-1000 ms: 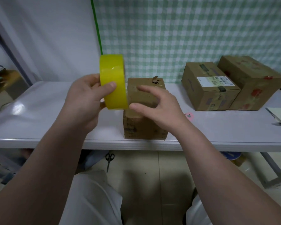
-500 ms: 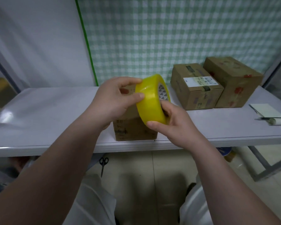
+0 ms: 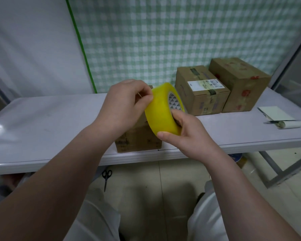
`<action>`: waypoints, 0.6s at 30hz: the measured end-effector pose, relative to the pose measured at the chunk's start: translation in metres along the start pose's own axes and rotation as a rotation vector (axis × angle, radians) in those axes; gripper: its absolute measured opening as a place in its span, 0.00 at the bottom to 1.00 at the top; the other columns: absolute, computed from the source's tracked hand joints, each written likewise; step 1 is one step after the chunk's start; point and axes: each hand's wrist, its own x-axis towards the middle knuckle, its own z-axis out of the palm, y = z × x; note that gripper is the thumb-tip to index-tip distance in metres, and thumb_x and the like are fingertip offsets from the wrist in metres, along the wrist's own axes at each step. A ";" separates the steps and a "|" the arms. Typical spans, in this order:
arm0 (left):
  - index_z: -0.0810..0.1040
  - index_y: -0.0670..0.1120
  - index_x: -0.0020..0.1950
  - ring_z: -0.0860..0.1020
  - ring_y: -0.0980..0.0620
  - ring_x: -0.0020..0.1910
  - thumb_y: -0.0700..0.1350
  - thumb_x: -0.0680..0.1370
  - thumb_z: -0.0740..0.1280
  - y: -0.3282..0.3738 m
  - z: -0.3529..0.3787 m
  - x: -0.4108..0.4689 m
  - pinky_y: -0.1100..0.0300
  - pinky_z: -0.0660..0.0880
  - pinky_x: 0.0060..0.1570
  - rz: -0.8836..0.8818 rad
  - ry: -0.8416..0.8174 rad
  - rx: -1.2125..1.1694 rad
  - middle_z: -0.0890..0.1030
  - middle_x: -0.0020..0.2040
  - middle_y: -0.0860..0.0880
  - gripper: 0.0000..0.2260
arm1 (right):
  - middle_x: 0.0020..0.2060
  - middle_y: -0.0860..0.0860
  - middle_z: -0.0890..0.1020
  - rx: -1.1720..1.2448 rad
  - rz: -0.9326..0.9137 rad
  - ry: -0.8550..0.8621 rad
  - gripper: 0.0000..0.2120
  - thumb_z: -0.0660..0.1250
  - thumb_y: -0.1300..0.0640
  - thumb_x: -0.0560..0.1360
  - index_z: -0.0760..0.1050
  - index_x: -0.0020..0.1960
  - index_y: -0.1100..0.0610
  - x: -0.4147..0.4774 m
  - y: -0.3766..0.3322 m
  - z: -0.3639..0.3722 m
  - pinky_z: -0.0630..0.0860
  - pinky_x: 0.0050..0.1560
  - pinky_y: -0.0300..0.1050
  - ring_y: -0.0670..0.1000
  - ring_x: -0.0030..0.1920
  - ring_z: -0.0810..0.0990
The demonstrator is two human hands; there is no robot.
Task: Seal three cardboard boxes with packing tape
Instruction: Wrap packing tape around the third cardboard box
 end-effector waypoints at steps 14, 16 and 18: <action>0.74 0.55 0.41 0.78 0.55 0.40 0.43 0.78 0.66 0.002 0.005 0.001 0.61 0.76 0.43 -0.154 -0.209 -0.176 0.78 0.39 0.54 0.08 | 0.41 0.38 0.72 -0.157 -0.013 -0.001 0.15 0.67 0.42 0.67 0.71 0.51 0.46 -0.006 0.001 -0.008 0.64 0.42 0.42 0.50 0.50 0.71; 0.74 0.55 0.41 0.77 0.57 0.39 0.44 0.79 0.65 0.001 0.006 0.000 0.64 0.74 0.41 -0.144 -0.214 -0.184 0.77 0.39 0.56 0.08 | 0.41 0.39 0.72 -0.141 -0.013 -0.016 0.15 0.69 0.43 0.68 0.72 0.51 0.48 -0.008 0.001 -0.008 0.64 0.40 0.42 0.49 0.46 0.72; 0.73 0.55 0.41 0.77 0.56 0.39 0.45 0.79 0.64 -0.002 0.009 -0.002 0.63 0.73 0.40 -0.129 -0.223 -0.161 0.77 0.40 0.55 0.08 | 0.40 0.41 0.73 -0.130 -0.007 -0.041 0.14 0.71 0.46 0.71 0.72 0.50 0.50 -0.010 0.000 -0.008 0.64 0.39 0.42 0.47 0.44 0.72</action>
